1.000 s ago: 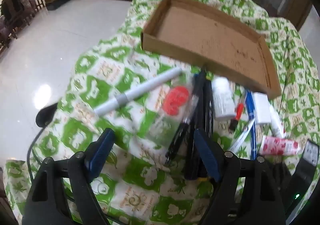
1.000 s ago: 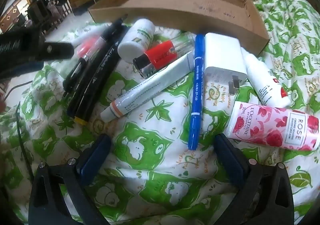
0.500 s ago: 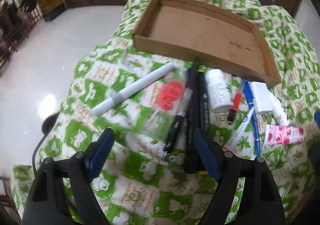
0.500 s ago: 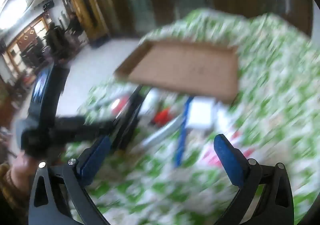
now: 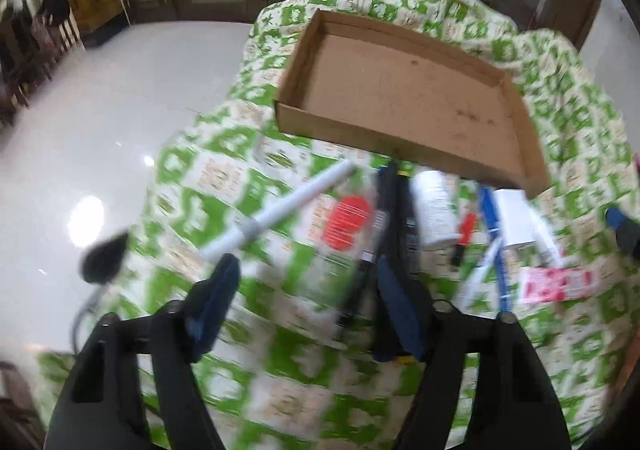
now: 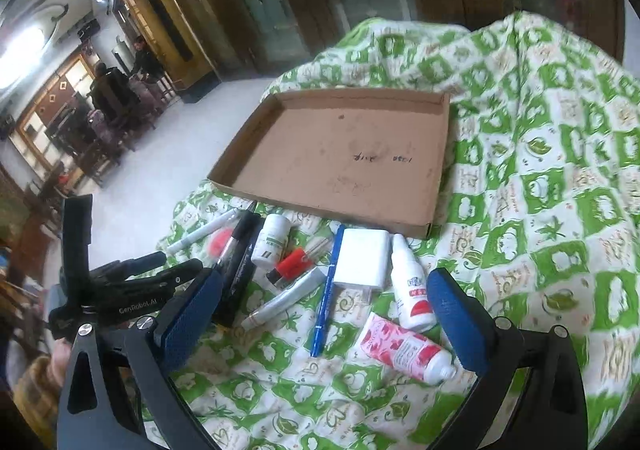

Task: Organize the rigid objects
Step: 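Move the right gripper over the white charger and grasp it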

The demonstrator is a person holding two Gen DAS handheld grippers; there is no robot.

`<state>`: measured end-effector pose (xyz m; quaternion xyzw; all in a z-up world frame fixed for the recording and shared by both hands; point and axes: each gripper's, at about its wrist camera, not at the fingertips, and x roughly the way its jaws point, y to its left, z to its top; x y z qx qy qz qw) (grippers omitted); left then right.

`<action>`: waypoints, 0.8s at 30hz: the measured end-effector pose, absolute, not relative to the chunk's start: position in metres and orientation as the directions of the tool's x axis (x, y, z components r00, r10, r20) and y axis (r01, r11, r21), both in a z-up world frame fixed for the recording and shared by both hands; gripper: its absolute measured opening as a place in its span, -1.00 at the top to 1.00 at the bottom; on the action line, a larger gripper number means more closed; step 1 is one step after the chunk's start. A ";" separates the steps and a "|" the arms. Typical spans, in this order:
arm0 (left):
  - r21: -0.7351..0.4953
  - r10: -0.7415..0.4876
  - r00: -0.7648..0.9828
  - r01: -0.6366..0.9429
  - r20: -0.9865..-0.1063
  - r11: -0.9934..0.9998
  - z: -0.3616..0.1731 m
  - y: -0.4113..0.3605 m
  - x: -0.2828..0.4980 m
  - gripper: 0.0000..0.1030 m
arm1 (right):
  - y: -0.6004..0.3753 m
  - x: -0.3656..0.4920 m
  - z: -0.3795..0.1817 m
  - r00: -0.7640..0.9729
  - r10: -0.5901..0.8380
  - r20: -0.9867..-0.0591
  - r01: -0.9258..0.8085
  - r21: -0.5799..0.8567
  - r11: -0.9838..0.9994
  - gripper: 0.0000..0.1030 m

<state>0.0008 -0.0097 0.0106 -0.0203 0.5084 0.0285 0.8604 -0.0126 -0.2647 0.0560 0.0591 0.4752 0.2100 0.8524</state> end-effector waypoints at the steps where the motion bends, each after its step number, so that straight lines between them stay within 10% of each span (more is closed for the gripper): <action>1: 0.009 0.038 0.489 -0.063 -0.872 0.998 0.012 -0.009 0.000 -0.32 | -0.265 -0.007 0.051 0.445 0.413 -0.795 -0.295 0.305 0.906 -0.74; 7: -0.051 -0.007 0.470 -0.081 -0.883 0.995 0.001 0.004 0.003 -0.32 | -0.265 0.035 0.002 0.240 0.500 -0.832 -0.205 0.460 0.864 0.16; 24: -0.004 0.023 0.392 -0.068 -0.920 0.998 -0.012 -0.007 0.011 -0.32 | -0.241 0.084 -0.040 0.200 0.260 -0.945 -0.243 0.209 0.947 0.13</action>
